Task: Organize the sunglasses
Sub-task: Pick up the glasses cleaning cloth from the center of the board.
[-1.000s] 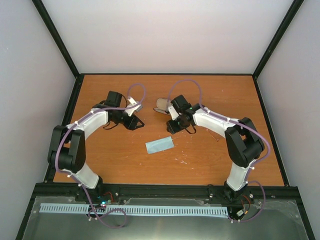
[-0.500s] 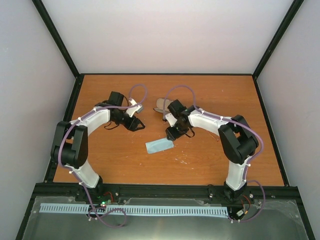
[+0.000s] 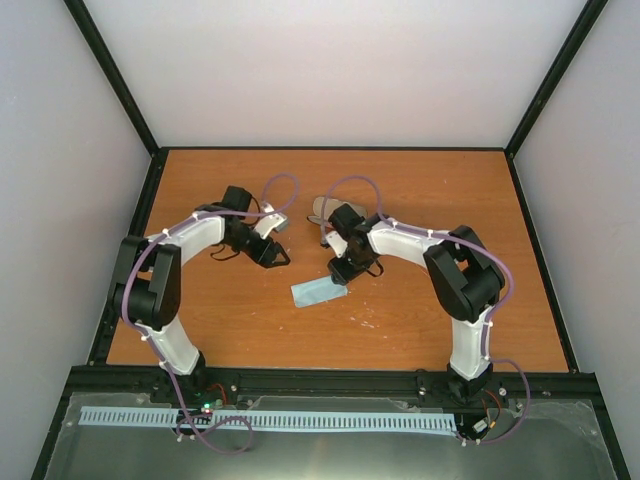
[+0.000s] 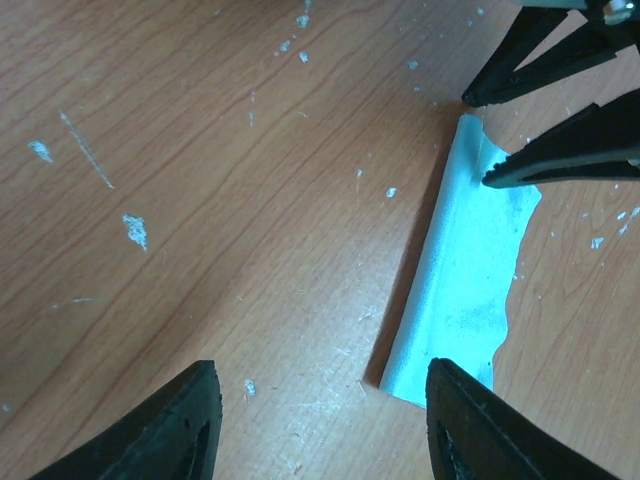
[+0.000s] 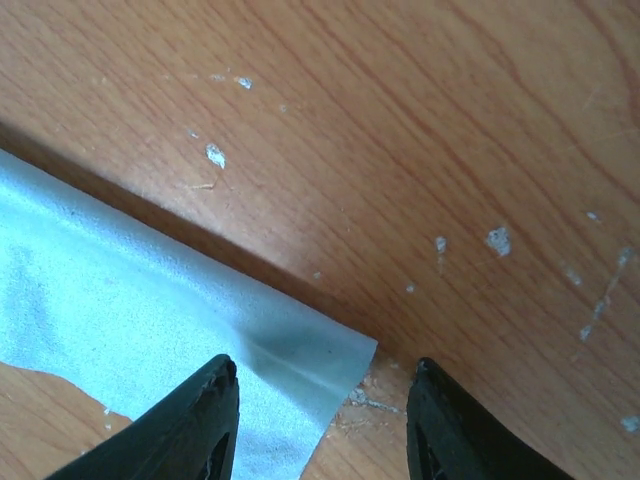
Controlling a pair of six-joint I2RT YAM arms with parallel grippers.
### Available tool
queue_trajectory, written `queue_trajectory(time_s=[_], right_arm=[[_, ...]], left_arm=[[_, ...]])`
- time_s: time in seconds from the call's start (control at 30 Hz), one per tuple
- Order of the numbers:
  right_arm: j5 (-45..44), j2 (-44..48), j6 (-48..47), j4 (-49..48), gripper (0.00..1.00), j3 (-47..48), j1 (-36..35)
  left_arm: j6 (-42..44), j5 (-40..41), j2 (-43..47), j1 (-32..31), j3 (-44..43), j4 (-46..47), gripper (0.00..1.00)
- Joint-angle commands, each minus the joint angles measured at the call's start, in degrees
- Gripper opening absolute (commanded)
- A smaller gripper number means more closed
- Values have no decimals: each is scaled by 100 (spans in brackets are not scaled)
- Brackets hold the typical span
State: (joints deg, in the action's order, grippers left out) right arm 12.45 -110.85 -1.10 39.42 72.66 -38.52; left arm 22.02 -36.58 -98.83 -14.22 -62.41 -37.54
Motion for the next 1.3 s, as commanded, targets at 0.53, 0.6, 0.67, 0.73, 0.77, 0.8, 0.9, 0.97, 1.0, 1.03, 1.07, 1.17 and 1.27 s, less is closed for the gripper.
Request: queue_trajectory(time_s=[0.53, 0.6, 0.67, 0.73, 0.77, 0.8, 0.9, 0.97, 1.0, 1.03, 1.07, 1.17, 1.27], right_arm=[[68, -475, -136, 152, 3, -42, -269], [9, -470, -112, 146, 3, -63, -270], [-44, -454, -82, 129, 3, -89, -270], [-85, -461, -35, 120, 3, -94, -270], [-86, -463, -20, 114, 3, -94, -270], [-92, -466, -1, 108, 3, -94, -270], [-85, -475, 45, 69, 3, -108, -270], [-64, -487, 65, 53, 3, -117, -270], [-57, -482, 78, 49, 3, -123, -270], [-50, -481, 88, 42, 3, -121, -270], [-64, -480, 92, 48, 3, -121, -270], [-93, -457, 108, 44, 3, -112, -270], [-106, -453, 140, 40, 3, -103, -269]], left_arm=[[153, 1180, 48, -1000, 347, -152, 66], [151, 1265, 63, -1035, 452, -113, 64], [156, 1341, 71, -1092, 546, -80, 61], [156, 1388, 70, -1147, 592, -64, 60], [147, 1404, 71, -1165, 604, -49, 59], [141, 1430, 62, -1184, 607, -40, 58], [112, 1523, 2, -1227, 615, 33, 55], [84, 1561, -51, -1241, 608, 99, 54], [58, 1551, -73, -1241, 601, 167, 54], [24, 1534, -87, -1240, 607, 225, 53], [0, 1537, -119, -1255, 607, 266, 51], [-19, 1516, -234, -1330, 564, 249, 48], [27, 1503, -237, -1388, 596, 241, 47]])
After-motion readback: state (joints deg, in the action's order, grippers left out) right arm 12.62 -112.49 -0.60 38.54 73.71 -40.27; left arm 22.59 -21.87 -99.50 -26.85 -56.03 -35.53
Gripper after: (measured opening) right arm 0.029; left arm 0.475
